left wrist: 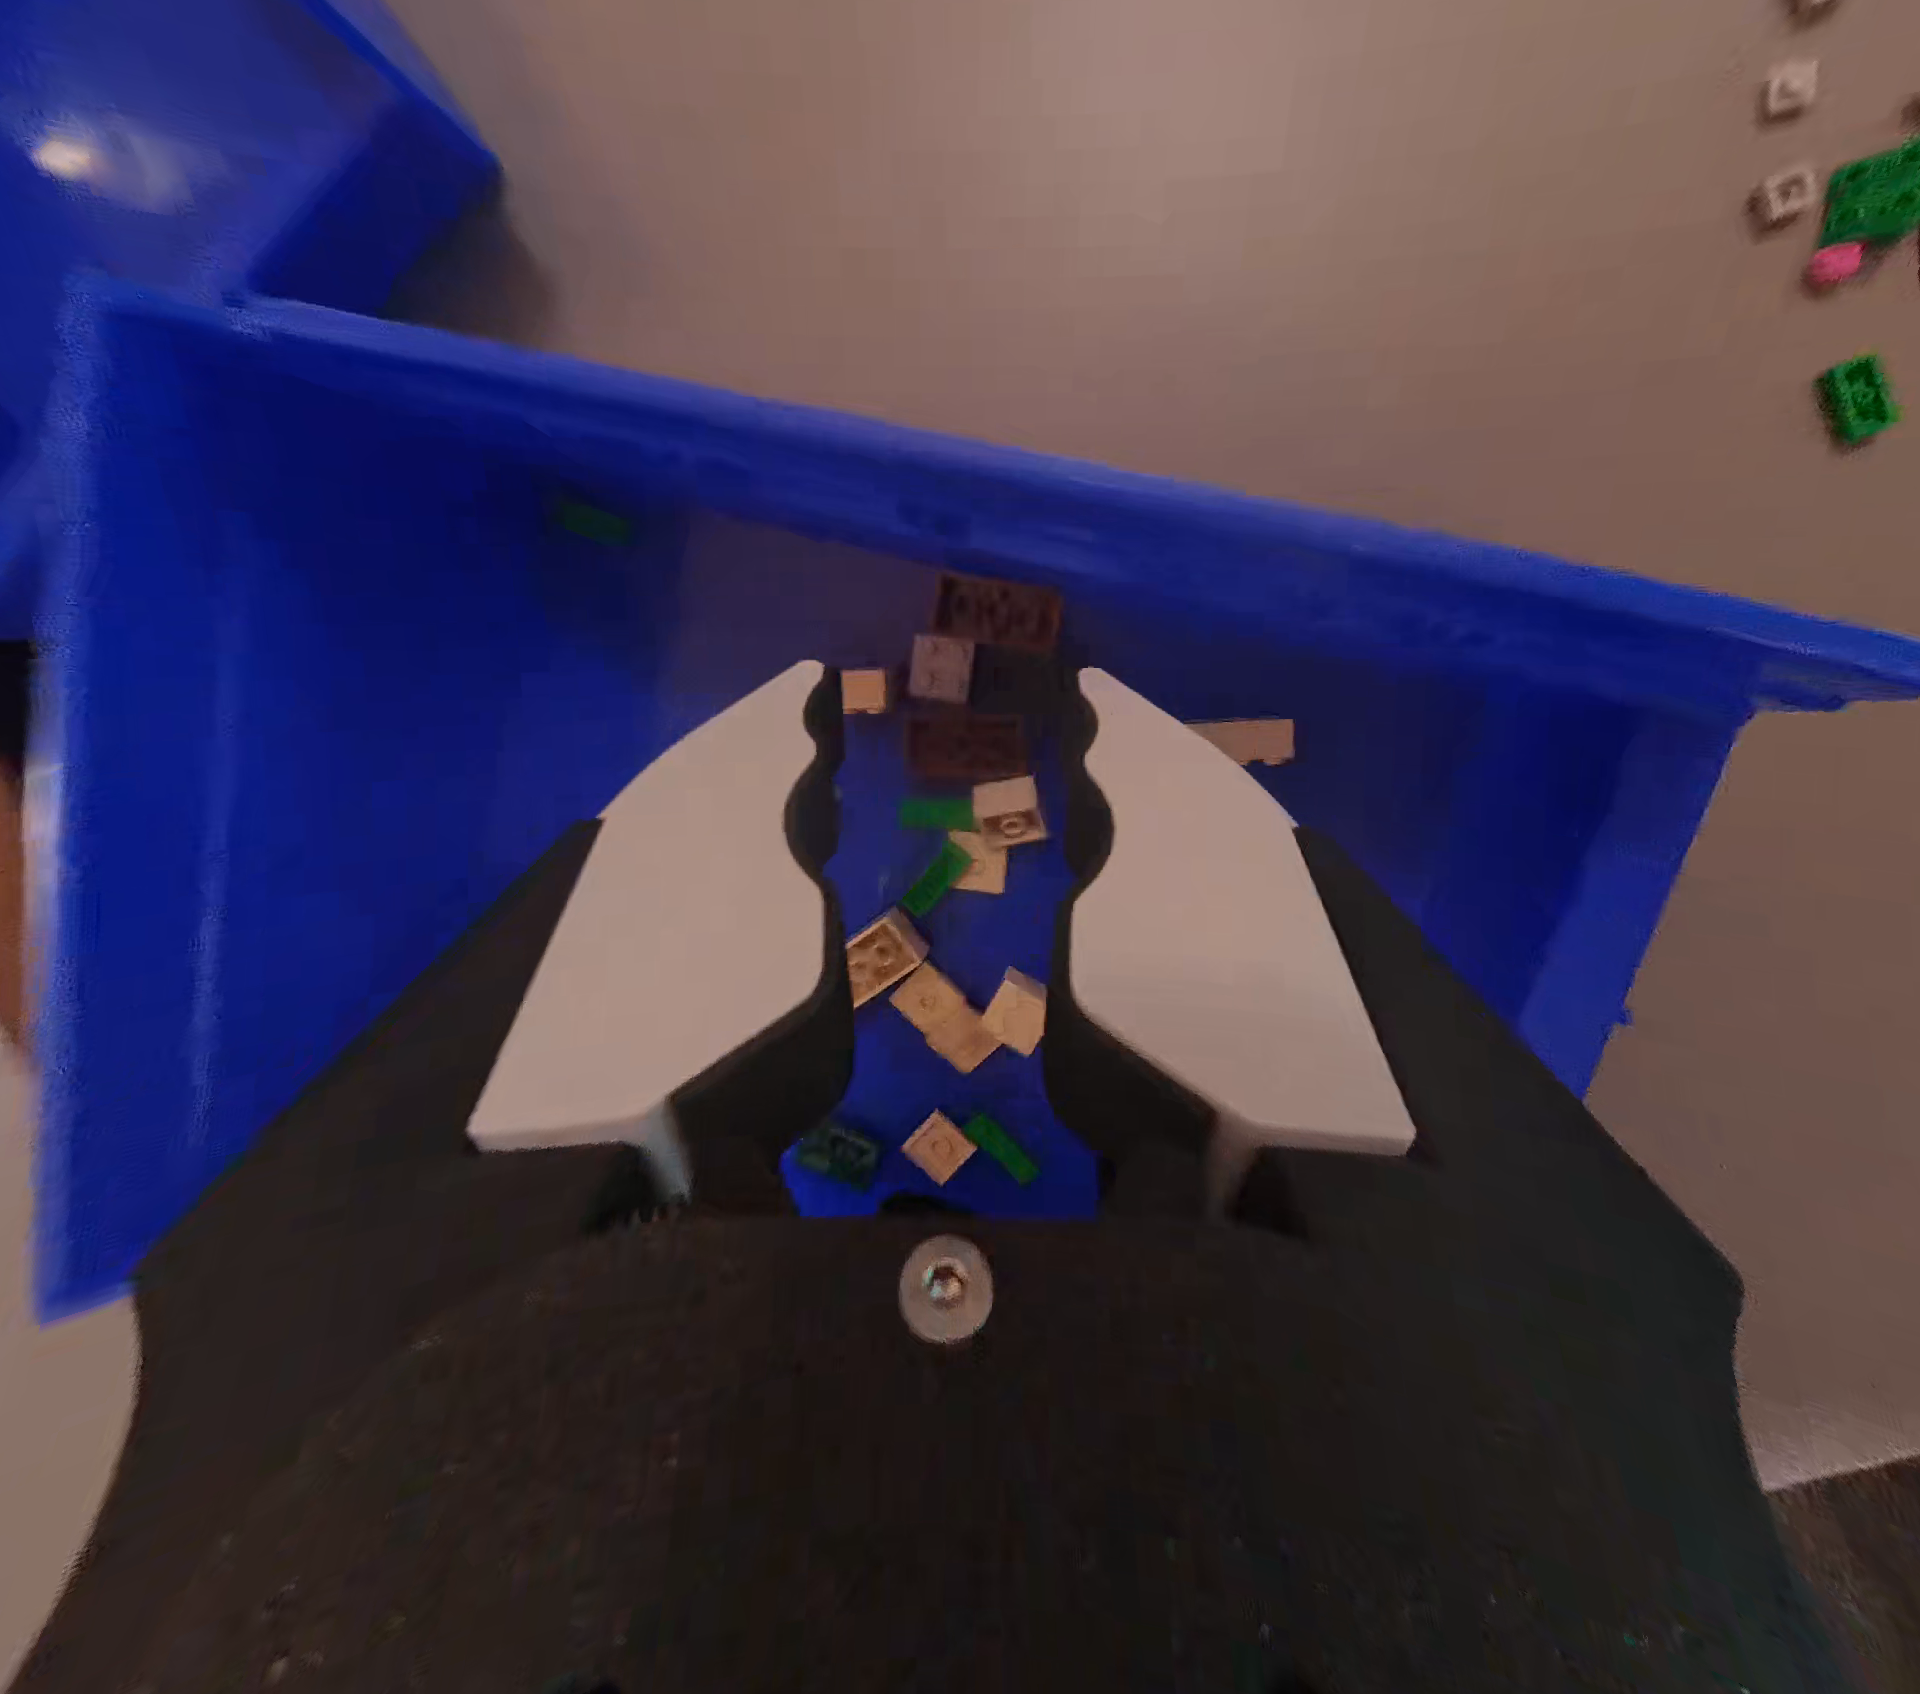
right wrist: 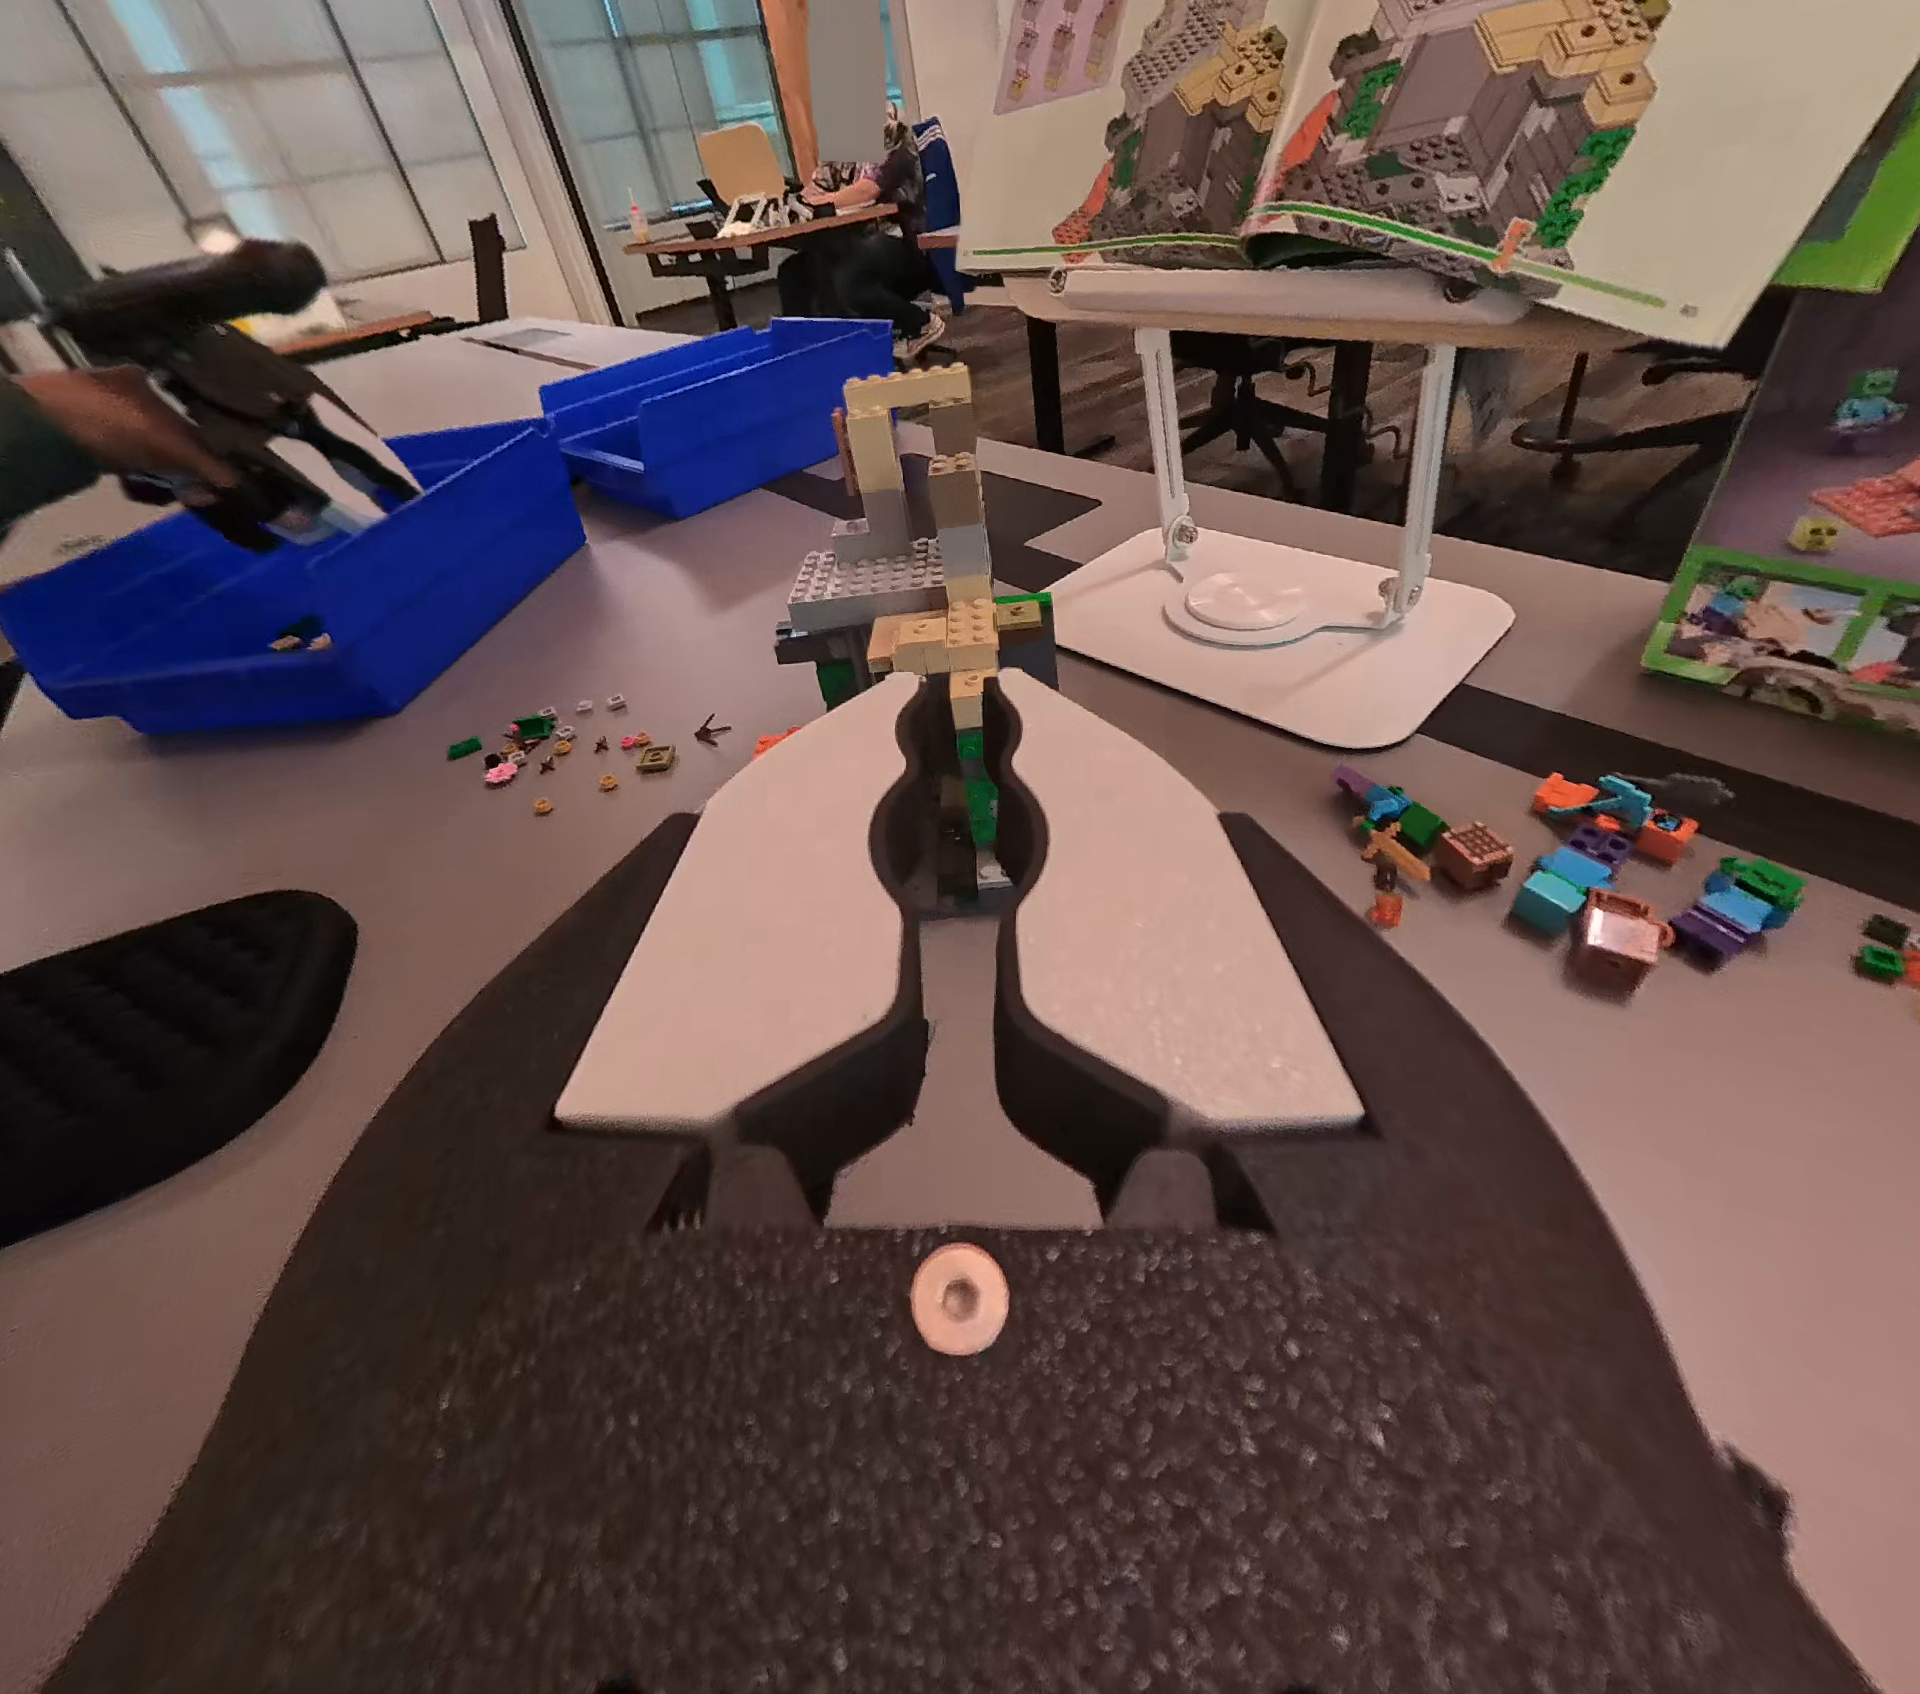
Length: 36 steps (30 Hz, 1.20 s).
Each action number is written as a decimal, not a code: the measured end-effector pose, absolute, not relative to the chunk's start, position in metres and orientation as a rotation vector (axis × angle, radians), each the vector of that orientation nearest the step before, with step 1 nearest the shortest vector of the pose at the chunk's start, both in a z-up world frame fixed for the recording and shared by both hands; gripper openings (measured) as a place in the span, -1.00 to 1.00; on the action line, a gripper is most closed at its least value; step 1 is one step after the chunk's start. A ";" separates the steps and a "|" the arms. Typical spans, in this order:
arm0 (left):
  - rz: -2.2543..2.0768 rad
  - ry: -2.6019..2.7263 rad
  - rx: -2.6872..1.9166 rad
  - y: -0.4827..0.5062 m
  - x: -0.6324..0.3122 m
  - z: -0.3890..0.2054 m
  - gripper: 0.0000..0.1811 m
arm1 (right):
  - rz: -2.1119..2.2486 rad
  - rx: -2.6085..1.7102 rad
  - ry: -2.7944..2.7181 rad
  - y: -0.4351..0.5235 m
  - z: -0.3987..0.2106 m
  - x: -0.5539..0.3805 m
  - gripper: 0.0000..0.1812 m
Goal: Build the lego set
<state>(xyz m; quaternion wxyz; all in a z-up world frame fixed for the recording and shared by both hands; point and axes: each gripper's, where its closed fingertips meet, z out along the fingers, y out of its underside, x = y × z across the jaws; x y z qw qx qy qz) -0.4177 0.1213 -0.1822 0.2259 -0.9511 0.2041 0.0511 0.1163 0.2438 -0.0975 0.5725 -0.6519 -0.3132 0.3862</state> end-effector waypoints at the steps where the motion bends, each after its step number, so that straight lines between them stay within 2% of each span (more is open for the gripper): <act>1: 0.096 0.576 -2.651 0.121 -0.415 -0.193 -0.52 | 0.890 -1.524 -0.752 0.242 -0.097 0.115 -0.91; 8: -0.014 0.707 -2.779 0.128 -0.413 -0.239 -0.31 | 0.882 -1.538 -0.808 0.235 -0.105 0.109 -0.92; 10: -0.024 0.711 -2.786 0.130 -0.413 -0.246 -0.39 | 0.889 -1.547 -0.814 0.234 -0.108 0.108 -0.91; 12: 0.009 0.722 -2.779 0.131 -0.416 -0.249 -0.63 | 0.882 -1.554 -0.823 0.234 -0.110 0.108 -0.91; 14: 0.030 0.691 -2.752 0.132 -0.420 -0.242 -0.63 | 0.878 -1.561 -0.829 0.234 -0.112 0.108 -0.91; 19: 0.049 0.613 -2.617 0.125 -0.424 -0.201 -0.62 | 0.891 -1.561 -0.843 0.231 -0.114 0.105 -0.91; 23: -0.087 0.570 -2.372 0.124 -0.394 -0.140 -0.63 | 0.883 -1.539 -0.919 0.223 -0.116 0.094 -0.92; 30: -0.499 0.617 -1.886 0.120 -0.270 -0.047 -0.64 | 0.902 -1.388 -1.141 0.189 -0.108 0.045 -0.88; 36: -0.980 0.718 -1.577 0.115 -0.135 -0.028 -0.63 | 0.820 -1.123 -1.297 0.160 -0.078 -0.003 -0.71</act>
